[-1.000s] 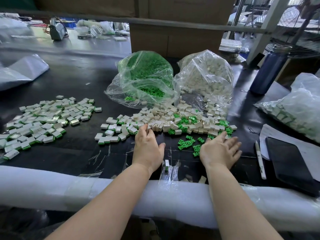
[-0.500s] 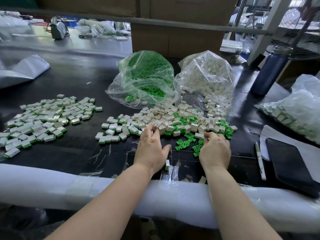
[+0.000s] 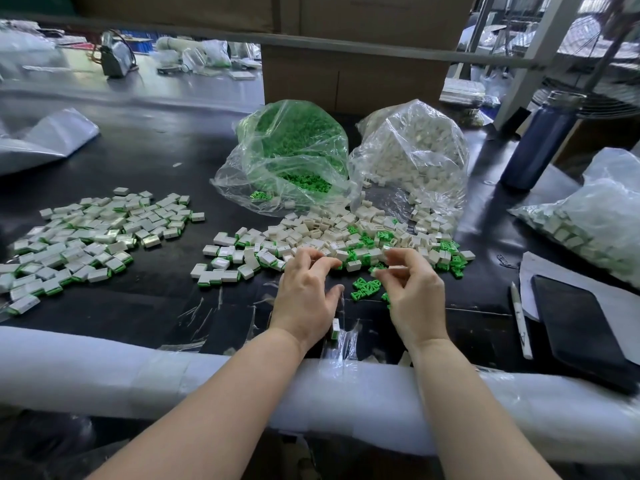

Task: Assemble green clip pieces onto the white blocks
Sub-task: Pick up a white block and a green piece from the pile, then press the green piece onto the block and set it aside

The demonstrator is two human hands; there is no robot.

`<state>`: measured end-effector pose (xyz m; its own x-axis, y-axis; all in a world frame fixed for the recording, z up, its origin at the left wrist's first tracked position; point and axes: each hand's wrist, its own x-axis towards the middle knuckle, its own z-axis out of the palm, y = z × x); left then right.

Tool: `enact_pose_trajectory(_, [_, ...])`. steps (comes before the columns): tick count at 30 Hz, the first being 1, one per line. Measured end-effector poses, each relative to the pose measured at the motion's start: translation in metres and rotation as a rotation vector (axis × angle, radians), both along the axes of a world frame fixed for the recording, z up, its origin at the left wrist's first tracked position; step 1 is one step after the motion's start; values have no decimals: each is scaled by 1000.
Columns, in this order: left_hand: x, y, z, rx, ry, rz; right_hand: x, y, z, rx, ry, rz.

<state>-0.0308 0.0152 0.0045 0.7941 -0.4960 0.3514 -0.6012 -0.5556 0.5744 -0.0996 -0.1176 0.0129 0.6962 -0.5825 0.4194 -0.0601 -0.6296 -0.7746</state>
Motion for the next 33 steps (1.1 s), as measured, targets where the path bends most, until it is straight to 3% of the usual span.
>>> enact_pose_trajectory(5, [-3, -1, 6, -59, 32, -145, 0, 8, 0, 102, 55, 219])
enact_pose_trajectory(12, [-4, -1, 7, -61, 94, -172, 1, 9, -1, 131, 94, 261])
enact_pose_trajectory(18, [-4, -1, 5, -94, 123, -113, 0, -3, -4, -1, 143, -54])
enact_pose_trajectory(28, [-1, -1, 4, -115, 189, -104, -1, 6, -3, -320, 425, 98])
enact_pose_trajectory(33, [-1, 0, 3, -107, 205, -110, 1, 7, -4, -367, 446, 113])
